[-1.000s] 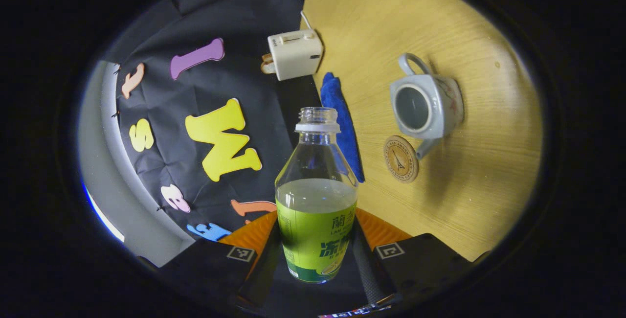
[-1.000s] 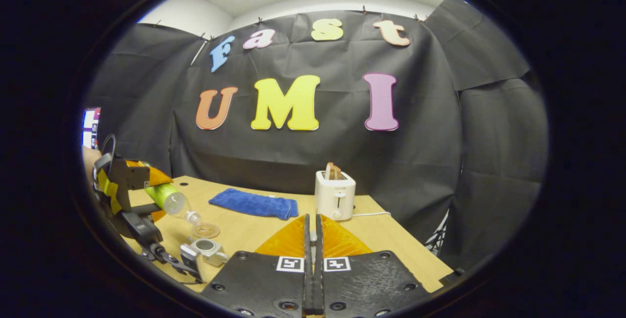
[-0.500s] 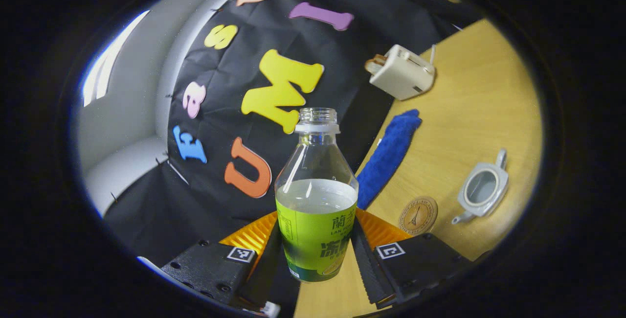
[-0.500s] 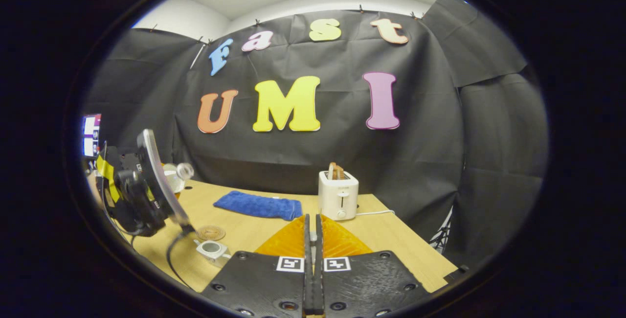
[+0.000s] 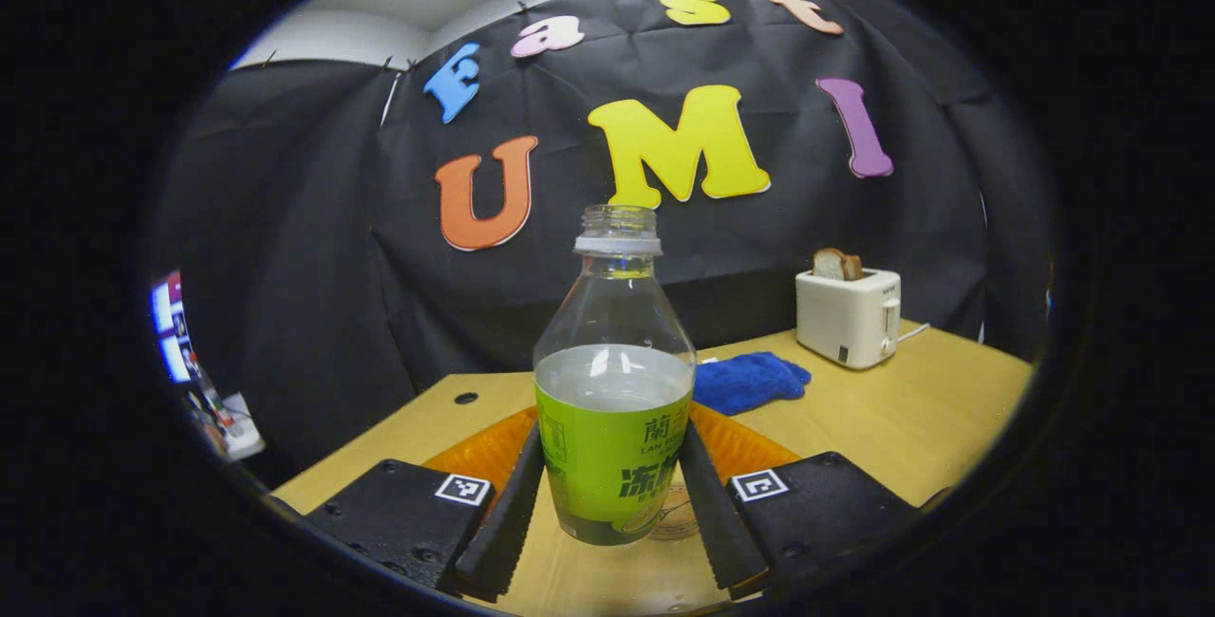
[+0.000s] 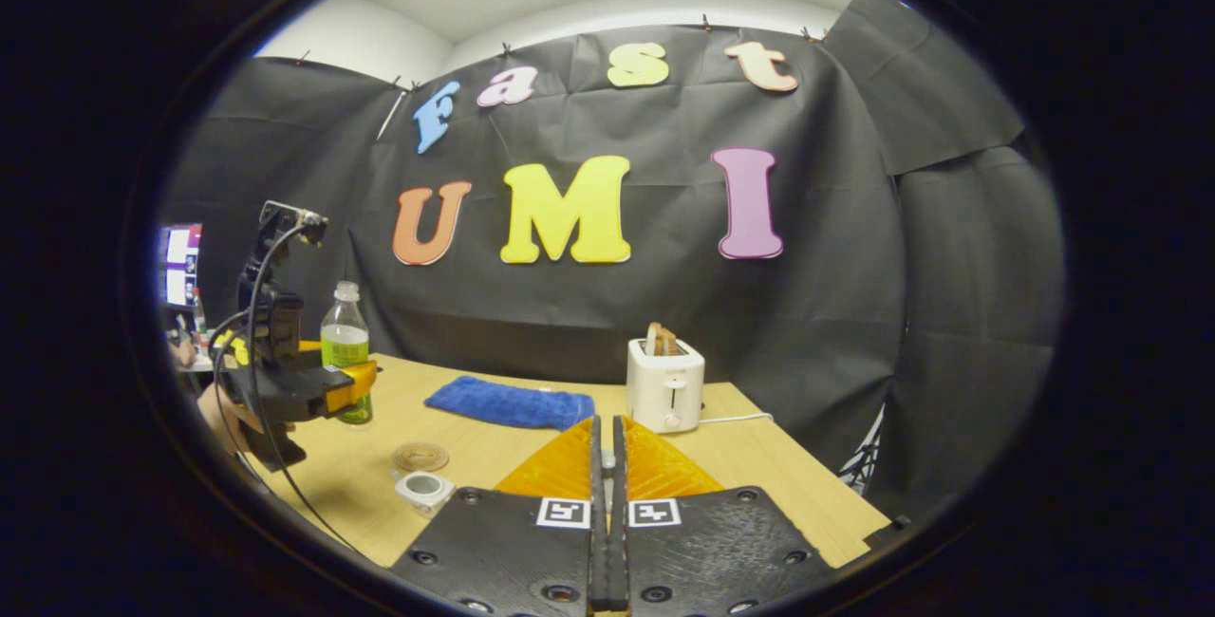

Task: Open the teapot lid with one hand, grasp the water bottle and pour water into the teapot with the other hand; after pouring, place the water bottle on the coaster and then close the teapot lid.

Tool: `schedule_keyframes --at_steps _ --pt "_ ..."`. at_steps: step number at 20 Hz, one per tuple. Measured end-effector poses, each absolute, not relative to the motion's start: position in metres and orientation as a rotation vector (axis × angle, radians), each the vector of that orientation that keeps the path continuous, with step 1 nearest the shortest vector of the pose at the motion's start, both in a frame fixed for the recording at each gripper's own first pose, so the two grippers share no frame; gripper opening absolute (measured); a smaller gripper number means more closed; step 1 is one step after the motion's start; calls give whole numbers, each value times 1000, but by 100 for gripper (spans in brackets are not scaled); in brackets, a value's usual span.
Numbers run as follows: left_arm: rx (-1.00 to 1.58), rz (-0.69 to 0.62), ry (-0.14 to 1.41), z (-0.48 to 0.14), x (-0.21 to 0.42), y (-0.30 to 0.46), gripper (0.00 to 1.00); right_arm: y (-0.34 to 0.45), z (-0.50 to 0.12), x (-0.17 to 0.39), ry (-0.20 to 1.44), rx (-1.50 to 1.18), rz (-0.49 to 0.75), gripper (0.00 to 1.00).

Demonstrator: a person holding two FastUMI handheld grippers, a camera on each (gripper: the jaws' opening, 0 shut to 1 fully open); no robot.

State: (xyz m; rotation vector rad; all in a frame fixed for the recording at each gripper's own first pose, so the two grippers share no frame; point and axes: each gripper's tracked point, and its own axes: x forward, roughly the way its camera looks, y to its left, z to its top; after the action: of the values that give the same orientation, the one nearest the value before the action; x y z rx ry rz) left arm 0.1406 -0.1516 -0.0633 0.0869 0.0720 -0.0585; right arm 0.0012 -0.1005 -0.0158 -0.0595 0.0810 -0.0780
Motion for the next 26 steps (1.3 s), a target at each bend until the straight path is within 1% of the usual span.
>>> schedule_keyframes --at_steps 3,5,8,14,24,26 --pt "2 -90 54 -71 155 -158 77 -100 -18 3 88 -54 -76 0" --pt "-32 -118 78 -87 167 -163 77 -103 -19 4 90 -59 -79 0" --pt "-46 -117 107 -107 184 -163 78 -113 -19 5 89 -56 -102 0" --pt "-65 -136 135 -125 192 -166 79 -123 -21 7 96 -48 -121 0" --pt "-11 -138 126 -116 188 -164 81 -113 -22 7 94 -75 -96 0" --pt "8 -137 116 -109 184 -165 83 -111 -22 7 95 -73 -94 0"
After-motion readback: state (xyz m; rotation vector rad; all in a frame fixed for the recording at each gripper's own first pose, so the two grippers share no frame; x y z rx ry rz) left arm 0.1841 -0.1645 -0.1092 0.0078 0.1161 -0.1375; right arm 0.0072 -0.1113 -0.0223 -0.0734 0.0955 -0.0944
